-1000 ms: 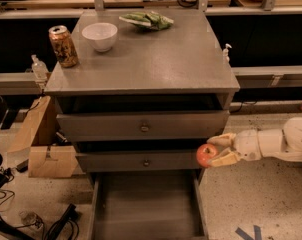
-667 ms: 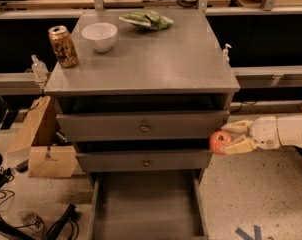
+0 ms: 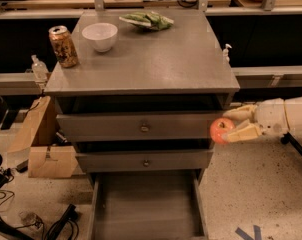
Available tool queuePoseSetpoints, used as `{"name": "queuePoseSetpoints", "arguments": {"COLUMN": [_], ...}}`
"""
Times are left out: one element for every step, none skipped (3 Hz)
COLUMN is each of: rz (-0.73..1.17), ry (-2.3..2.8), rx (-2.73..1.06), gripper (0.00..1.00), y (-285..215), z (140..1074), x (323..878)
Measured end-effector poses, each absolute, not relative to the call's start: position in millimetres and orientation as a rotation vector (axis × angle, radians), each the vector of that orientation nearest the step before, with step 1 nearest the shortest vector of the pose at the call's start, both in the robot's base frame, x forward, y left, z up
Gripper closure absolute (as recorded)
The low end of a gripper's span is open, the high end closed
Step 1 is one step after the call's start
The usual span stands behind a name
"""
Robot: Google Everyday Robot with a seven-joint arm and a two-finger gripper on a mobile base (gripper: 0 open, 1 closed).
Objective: Pick apple from bottom drawer and place on counter
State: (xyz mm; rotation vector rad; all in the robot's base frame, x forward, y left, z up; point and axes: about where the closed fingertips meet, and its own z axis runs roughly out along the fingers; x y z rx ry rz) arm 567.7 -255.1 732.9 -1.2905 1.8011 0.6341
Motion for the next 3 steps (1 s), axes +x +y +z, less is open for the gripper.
{"name": "queuePoseSetpoints", "arguments": {"rz": [0.605,0.55,0.515], "ry": [1.772,1.734,1.707], "rx": [-1.296,-1.306,-1.29], "gripper": [1.0,1.0,1.0], "y": [-254,-247,-231], "z": [830,926,992], "x": [561,568,595]}}
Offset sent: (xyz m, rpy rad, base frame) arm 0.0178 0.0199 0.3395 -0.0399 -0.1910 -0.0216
